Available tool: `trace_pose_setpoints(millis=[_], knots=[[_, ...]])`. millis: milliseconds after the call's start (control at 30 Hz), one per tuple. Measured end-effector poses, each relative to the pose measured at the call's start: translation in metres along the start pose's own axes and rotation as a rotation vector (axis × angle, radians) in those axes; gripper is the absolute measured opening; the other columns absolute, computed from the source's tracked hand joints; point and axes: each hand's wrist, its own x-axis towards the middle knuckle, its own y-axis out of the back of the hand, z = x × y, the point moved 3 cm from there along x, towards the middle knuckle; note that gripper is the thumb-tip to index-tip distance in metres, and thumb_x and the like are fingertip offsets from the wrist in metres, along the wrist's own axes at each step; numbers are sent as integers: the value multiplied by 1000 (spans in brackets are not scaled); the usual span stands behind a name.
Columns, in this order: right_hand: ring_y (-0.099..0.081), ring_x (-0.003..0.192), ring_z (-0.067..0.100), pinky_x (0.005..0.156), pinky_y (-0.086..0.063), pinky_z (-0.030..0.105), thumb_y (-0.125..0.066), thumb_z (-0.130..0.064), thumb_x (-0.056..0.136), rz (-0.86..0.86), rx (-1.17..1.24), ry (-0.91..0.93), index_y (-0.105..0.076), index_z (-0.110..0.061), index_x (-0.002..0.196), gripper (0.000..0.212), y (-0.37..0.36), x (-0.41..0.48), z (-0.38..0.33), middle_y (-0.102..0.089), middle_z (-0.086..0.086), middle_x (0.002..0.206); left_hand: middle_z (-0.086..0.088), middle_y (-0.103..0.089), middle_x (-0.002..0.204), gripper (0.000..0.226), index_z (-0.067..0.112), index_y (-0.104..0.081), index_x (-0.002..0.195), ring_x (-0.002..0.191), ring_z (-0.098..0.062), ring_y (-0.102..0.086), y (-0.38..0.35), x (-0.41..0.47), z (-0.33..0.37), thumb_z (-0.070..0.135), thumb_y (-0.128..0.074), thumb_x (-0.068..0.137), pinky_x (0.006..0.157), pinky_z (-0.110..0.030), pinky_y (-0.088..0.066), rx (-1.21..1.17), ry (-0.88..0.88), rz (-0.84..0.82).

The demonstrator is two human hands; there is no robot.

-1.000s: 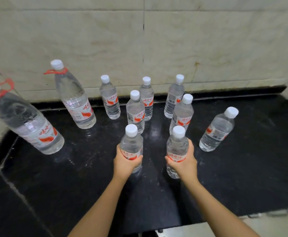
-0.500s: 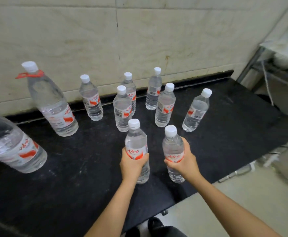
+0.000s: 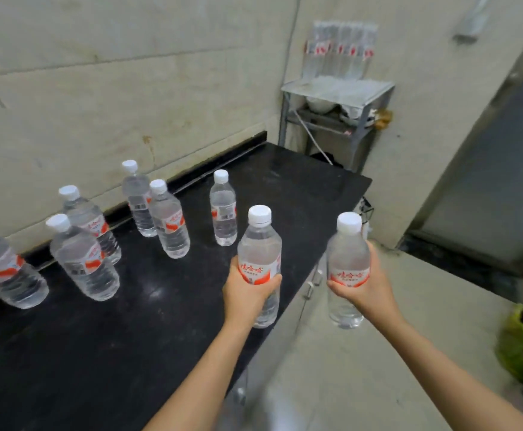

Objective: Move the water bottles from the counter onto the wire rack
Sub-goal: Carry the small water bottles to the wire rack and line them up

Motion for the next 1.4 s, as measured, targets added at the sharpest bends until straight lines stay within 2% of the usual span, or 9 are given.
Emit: trace_pose_setpoints(millis=[167, 267, 467, 533, 633, 800, 1067, 1267, 1400], knots=[[-50, 103, 12, 87, -39, 28, -82, -4, 62, 198, 63, 0, -33, -18, 135, 89, 98, 7, 30, -48, -20, 104, 6, -62, 97, 54, 25, -50, 106, 88, -13, -61, -92, -16, 27, 15, -82, 63, 80, -30, -49, -46, -28, -60], [-51, 103, 10, 87, -37, 25, -82, -2, 60, 245, 92, -1, -35, -20, 133, 89, 158, 6, 58, -46, -29, 103, -2, -67, 104, 70, 17, -55, 109, 92, -19, -65, -155, -34, 36, 34, -80, 46, 84, -38, -55, -22, -33, -100], [-54, 92, -3, 81, -39, 20, -83, -6, 60, 316, 108, -25, -36, -31, 124, 83, 256, 1, 110, -49, -31, 100, -2, -67, 102, 52, 13, -56, 112, 90, -15, -65, -271, -73, 36, 7, -80, 66, 77, -27, -53, 1, -66, -219], [-56, 89, -12, 75, -41, 14, -84, -9, 60, 326, 120, -55, -36, -37, 118, 81, 275, -1, 129, -54, -30, 99, 0, -67, 97, 46, 15, -57, 107, 86, -11, -65, -299, -85, 34, 4, -79, 67, 69, -19, -52, 7, -63, -265], [-59, 91, -2, 78, -46, 21, -84, -16, 57, 317, 127, -100, -38, -41, 117, 79, 295, 3, 150, -58, -29, 99, 5, -66, 91, 42, 20, -56, 100, 82, -7, -63, -332, -89, 34, 4, -78, 68, 65, -17, -48, 42, -62, -303], [-61, 95, 10, 86, -50, 34, -83, -15, 60, 317, 113, -135, -39, -34, 123, 79, 320, 23, 171, -57, -27, 99, -5, -67, 105, 62, 11, -56, 113, 94, -20, -64, -370, -68, 37, 20, -83, 58, 79, -32, -51, 119, -50, -298], [-58, 102, 6, 90, -49, 35, -80, -27, 56, 283, 79, -118, -36, -44, 118, 78, 355, 118, 192, -55, -29, 105, -7, -67, 103, 51, 12, -57, 111, 92, -25, -64, -454, 1, 38, 12, -81, 66, 85, -37, -51, 78, -28, -214], [-57, 88, -2, 71, -41, 6, -82, -19, 63, 229, 18, -120, -33, -42, 116, 76, 382, 225, 202, -56, -28, 96, -4, -65, 99, 52, 15, -56, 110, 90, -23, -63, -525, 79, 60, 14, -82, 65, 79, -33, -49, 19, -46, -154], [-54, 85, -13, 65, -39, -2, -82, -21, 64, 188, 7, -140, -33, -42, 113, 72, 395, 288, 213, -54, -29, 94, -3, -62, 98, 49, 20, -52, 104, 88, -22, -60, -566, 124, 85, 13, -82, 65, 81, -32, -47, 40, -72, -144]])
